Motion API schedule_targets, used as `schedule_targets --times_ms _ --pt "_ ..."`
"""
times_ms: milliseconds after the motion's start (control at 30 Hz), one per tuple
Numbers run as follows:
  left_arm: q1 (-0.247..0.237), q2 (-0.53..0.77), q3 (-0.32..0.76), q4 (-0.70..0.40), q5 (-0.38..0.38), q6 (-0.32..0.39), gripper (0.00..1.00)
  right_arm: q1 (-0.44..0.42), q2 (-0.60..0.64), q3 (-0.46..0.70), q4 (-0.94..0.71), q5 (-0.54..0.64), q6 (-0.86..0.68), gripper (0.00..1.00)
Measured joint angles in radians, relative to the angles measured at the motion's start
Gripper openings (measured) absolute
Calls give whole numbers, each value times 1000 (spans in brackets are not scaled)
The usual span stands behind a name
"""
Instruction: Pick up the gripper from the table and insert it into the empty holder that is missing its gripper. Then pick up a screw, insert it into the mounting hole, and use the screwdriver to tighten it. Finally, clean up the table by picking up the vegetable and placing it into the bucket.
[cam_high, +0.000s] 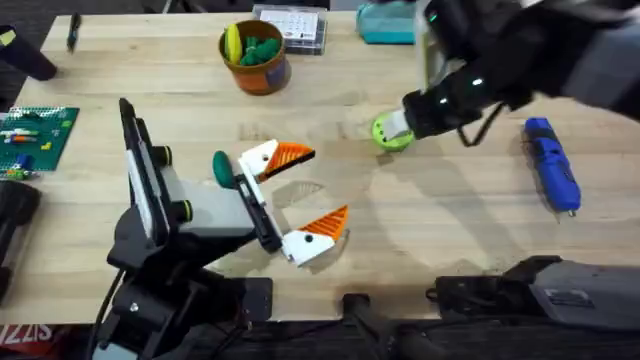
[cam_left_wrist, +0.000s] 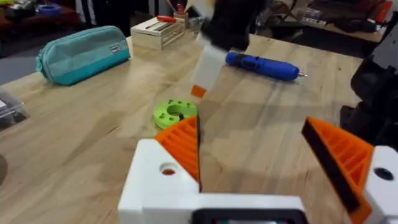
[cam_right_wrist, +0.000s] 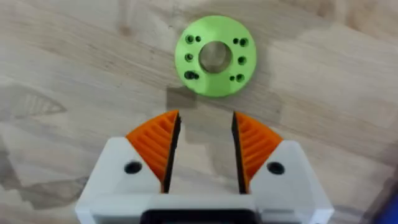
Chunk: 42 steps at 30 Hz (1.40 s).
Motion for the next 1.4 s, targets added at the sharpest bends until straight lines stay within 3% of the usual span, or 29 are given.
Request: schedule_targets --times_ms 367,967,1400 --pt "0 0 0 0 0 0 990 0 214 -17 171 -12 0 530" --pt "0 0 0 0 0 0 990 33 264 -17 210 -14 3 530" --pt "0 0 0 0 0 0 990 36 265 58 96 17 20 530"
